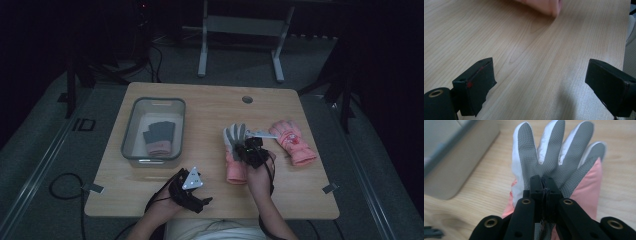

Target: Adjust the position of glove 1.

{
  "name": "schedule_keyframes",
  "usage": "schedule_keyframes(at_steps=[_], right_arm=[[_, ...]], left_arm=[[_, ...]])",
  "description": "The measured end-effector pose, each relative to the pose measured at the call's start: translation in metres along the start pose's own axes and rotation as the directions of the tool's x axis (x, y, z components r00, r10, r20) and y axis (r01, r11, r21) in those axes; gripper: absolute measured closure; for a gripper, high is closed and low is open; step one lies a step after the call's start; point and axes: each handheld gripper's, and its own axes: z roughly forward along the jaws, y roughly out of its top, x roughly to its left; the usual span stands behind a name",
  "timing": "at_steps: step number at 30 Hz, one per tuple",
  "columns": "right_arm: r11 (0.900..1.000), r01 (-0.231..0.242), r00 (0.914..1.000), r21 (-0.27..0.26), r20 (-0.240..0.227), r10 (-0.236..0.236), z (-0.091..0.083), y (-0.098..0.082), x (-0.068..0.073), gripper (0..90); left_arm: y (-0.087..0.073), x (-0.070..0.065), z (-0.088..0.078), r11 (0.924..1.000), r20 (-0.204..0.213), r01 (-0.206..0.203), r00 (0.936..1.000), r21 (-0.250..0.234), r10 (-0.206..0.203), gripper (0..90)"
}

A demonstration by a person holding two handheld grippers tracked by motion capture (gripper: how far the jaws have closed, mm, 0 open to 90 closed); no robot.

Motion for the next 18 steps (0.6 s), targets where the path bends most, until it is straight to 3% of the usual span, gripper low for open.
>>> schedule_keyframes(at_steps=[11, 12, 15, 18], right_arm=[[0.998, 0.009, 0.999, 0.063, 0.043, -0.012, 0.045, -0.008, 0.007, 87.3], [0.996, 0.037, 0.9981, 0.078, 0.047, -0.041, 0.052, -0.009, 0.01, 87.1], [0.994, 0.073, 0.9964, 0.083, 0.037, -0.076, 0.056, -0.008, 0.011, 87.1], [0.995, 0.065, 0.9976, 0.081, 0.019, -0.067, 0.059, -0.006, 0.007, 85.9]], left_arm=[[-0.002, 0.0, 0.0, 1.0, 0.009, 0.004, 1.0, 0.004, -0.004, 8.5], [-0.003, 0.0, 0.0, 1.0, 0.008, 0.004, 1.0, 0.005, -0.004, 8.5], [-0.003, 0.001, -0.001, 1.0, 0.011, 0.009, 0.9999, 0.003, -0.009, 8.5], [-0.003, 0.002, -0.001, 1.0, 0.006, 0.008, 0.9999, 0.001, -0.008, 8.5]])
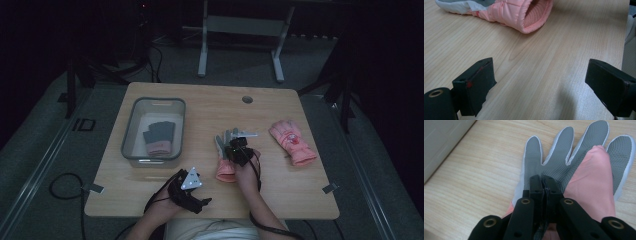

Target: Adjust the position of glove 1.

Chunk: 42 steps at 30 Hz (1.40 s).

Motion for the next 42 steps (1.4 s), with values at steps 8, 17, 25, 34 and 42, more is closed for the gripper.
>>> schedule_keyframes(at_steps=[8, 17, 25, 34, 42], right_arm=[[0.998, -0.007, 0.9984, -0.057, -0.056, 0.004, -0.021, 0.011, -0.004, 70.2], [0.991, 0.051, 0.9972, -0.123, -0.048, -0.057, -0.074, 0.034, -0.04, 66.2], [0.991, 0.046, 0.9989, -0.126, 0.016, -0.044, -0.097, 0.037, -0.107, 64.4], [0.988, 0.105, 0.9937, -0.11, 0.05, -0.1, -0.111, 0.024, -0.175, 61.9], [0.986, 0.156, 0.9835, -0.063, 0.104, -0.148, -0.107, 0.01, -0.216, 58.5]], left_arm=[[-0.001, 0.001, 0.001, 1.0, 0.003, -0.007, 1.0, 0.003, 0.007, 8.5], [-0.002, 0.001, 0.0, 1.0, -0.005, 0.001, 1.0, -0.008, -0.001, 8.4], [-0.002, 0.002, 0.0, 0.9999, -0.008, -0.01, 0.9999, 0.011, 0.01, 8.4], [-0.004, 0.005, 0.0, 0.9999, -0.012, -0.003, 0.9999, 0.01, 0.003, 8.4], [-0.003, 0.005, 0.001, 0.9999, -0.02, -0.011, 0.9997, 0.01, 0.011, 8.4]])
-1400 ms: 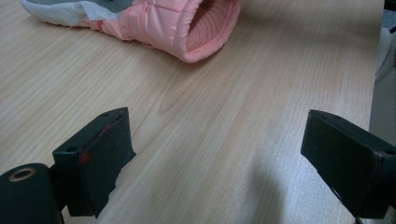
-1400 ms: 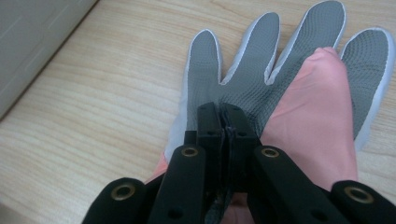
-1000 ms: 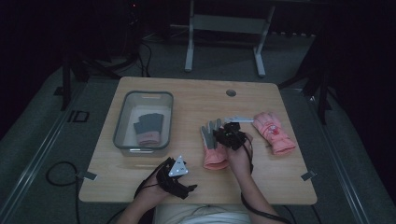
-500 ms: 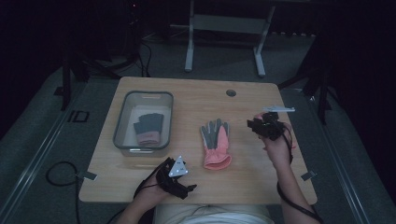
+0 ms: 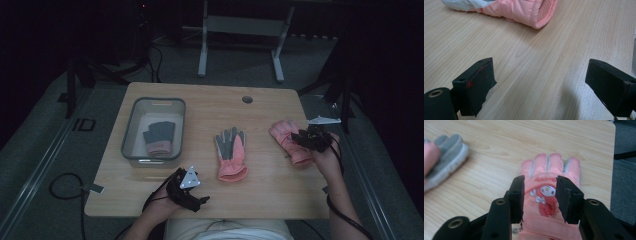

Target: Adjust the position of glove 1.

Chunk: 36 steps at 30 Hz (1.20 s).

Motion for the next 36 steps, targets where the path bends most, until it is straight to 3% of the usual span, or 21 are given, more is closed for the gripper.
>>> schedule_keyframes(at_steps=[2, 9, 13, 16, 18, 25, 28, 31, 36], right_arm=[[0.999, 0.02, 0.9996, 0.026, 0.019, -0.021, 0.004, -0.003, -0.004, 56.8], [0.998, 0.039, 0.9992, 0.054, -0.007, -0.039, 0.018, -0.004, -0.006, 54.5], [0.995, 0.045, 0.9989, 0.093, 0.008, -0.046, 0.032, -0.006, -0.008, 51.4], [0.987, 0.07, 0.9963, 0.148, 0.04, -0.077, 0.044, -0.01, -0.008, 50.2], [0.984, 0.071, 0.9964, 0.166, 0.034, -0.078, 0.05, -0.013, -0.008, 51.1], [0.988, -0.015, 0.9998, 0.156, 0.012, 0.013, 0.054, -0.016, -0.011, 76.3], [0.985, -0.031, 0.9995, 0.172, 0.015, 0.028, 0.053, -0.014, -0.012, 81.3], [0.983, -0.053, 0.9978, 0.179, 0.048, 0.045, 0.048, -0.01, -0.007, 85.1], [0.989, -0.111, 0.9924, 0.101, 0.063, 0.105, 0.017, 0.006, 0.006, 85.3]], left_arm=[[0.0, 0.0, 0.0, 1.0, -0.001, 0.0, 1.0, 0.002, 0.0, 8.4], [0.0, 0.0, 0.0, 1.0, -0.002, -0.002, 1.0, 0.002, 0.002, 8.4], [0.0, 0.001, -0.002, 1.0, -0.005, 0.001, 1.0, -0.002, -0.001, 8.4], [-0.001, 0.001, -0.002, 1.0, 0.0, 0.002, 1.0, -0.003, -0.002, 8.4], [-0.001, 0.001, -0.002, 1.0, 0.001, 0.004, 1.0, -0.003, -0.004, 8.4], [-0.001, 0.002, -0.001, 1.0, -0.001, 0.002, 1.0, -0.004, -0.002, 8.4], [-0.001, 0.002, -0.001, 1.0, 0.002, -0.002, 1.0, -0.004, 0.002, 8.4], [-0.001, 0.001, -0.002, 0.9998, 0.003, 0.002, 1.0, -0.019, -0.002, 8.4], [-0.002, 0.001, -0.002, 0.9999, 0.001, 0.0, 1.0, -0.01, 0.0, 8.4]])
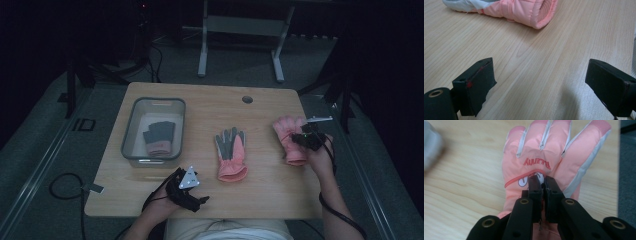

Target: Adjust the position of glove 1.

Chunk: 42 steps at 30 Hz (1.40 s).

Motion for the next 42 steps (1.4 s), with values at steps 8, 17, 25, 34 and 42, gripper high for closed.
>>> schedule_keyframes(at_steps=[8, 17, 25, 34, 42], right_arm=[[0.989, -0.075, 0.9959, -0.128, 0.04, 0.081, -0.057, 0.013, 0.037, 85.4], [0.981, -0.093, 0.9951, -0.173, 0.017, 0.097, -0.086, 0.003, 0.077, 85.5], [0.974, -0.126, 0.9917, -0.187, 0.002, 0.129, -0.084, -0.021, 0.104, 85.5], [0.984, -0.143, 0.9869, -0.105, 0.059, 0.15, -0.039, -0.042, 0.11, 85.4], [0.984, -0.166, 0.9819, -0.065, 0.081, 0.171, -0.01, -0.049, 0.105, 85.2]], left_arm=[[0.0, 0.0, 0.0, 1.0, 0.002, 0.003, 1.0, -0.001, -0.003, 8.4], [-0.001, -0.001, 0.0, 1.0, 0.005, -0.005, 1.0, -0.006, 0.005, 8.4], [-0.001, -0.001, 0.001, 1.0, 0.002, -0.01, 0.9999, -0.001, 0.01, 8.4], [-0.001, -0.001, 0.001, 0.9999, 0.002, -0.013, 0.9999, 0.001, 0.013, 8.4], [-0.001, -0.001, 0.002, 0.9998, 0.003, -0.017, 0.9999, 0.007, 0.017, 8.4]])
